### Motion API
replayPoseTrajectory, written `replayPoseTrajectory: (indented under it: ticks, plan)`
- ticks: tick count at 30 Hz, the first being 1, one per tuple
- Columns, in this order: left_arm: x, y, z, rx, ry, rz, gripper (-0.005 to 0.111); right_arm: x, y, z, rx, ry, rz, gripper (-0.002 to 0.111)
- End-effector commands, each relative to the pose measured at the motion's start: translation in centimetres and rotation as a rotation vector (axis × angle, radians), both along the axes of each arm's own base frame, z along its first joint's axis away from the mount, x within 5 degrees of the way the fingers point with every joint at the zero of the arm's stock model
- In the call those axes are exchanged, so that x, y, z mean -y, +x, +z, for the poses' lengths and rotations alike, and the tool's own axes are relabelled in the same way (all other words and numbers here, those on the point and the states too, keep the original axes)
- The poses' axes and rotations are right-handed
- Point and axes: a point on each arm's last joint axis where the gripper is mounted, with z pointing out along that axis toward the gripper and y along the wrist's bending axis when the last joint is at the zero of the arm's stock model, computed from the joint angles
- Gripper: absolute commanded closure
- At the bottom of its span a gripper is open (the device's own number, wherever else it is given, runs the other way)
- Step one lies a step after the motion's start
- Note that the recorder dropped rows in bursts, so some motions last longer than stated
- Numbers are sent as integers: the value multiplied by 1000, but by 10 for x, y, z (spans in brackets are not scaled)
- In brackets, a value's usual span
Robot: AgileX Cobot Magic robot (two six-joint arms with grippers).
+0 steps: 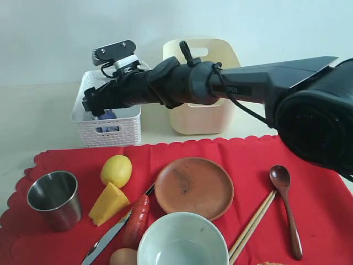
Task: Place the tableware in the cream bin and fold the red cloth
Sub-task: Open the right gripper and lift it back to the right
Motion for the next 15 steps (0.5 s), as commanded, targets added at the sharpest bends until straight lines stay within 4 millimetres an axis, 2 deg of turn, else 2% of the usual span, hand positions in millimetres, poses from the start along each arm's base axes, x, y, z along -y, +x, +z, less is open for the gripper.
replayPoseTrajectory:
  ticks: [1,6,10,15]
  plan:
    - [0,0,0,11,-5,6,107,0,-4,42,54,49,21,18]
    - [0,0,0,11,-5,6,107,1,-14,84,60,117,65,19]
    - [0,0,0,11,-5,6,107,7,-24,112,40,101,81,26]
    - [0,0,0,11,-5,6,107,28,-39,134,-41,-105,48,51]
